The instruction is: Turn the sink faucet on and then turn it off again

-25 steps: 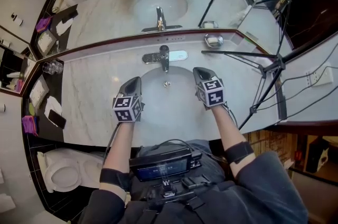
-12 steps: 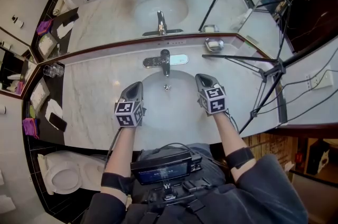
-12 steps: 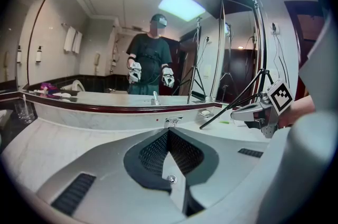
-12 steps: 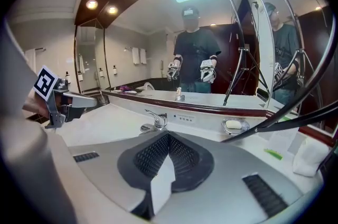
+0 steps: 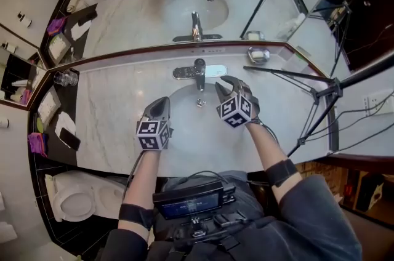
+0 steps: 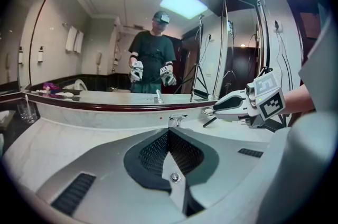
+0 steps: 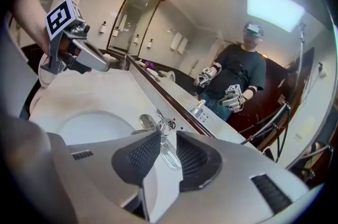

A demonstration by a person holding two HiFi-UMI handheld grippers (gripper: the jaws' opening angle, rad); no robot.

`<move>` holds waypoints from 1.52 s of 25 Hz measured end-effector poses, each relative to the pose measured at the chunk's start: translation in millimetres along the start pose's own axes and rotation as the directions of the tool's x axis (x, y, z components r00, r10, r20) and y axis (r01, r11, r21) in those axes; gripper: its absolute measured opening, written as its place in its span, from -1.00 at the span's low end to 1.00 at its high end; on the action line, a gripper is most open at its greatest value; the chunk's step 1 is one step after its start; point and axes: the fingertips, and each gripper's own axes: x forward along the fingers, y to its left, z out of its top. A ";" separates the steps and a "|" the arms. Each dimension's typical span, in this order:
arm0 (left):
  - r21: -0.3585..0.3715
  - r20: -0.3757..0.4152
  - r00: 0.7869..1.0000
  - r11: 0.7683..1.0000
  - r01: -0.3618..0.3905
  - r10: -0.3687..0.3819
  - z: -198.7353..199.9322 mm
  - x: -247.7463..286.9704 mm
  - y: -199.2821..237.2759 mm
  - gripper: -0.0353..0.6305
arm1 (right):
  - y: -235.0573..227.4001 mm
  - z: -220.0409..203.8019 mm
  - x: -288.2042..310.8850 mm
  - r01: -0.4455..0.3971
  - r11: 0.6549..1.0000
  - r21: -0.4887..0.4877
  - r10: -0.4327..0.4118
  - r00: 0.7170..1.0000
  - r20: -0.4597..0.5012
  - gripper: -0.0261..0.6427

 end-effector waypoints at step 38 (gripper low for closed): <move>-0.043 -0.056 0.998 0.999 -0.023 0.021 -25.6 16.1 22.1 -0.89 | 47.8 17.2 114.3 -0.187 0.854 -0.486 0.117 0.978 -0.171 -0.40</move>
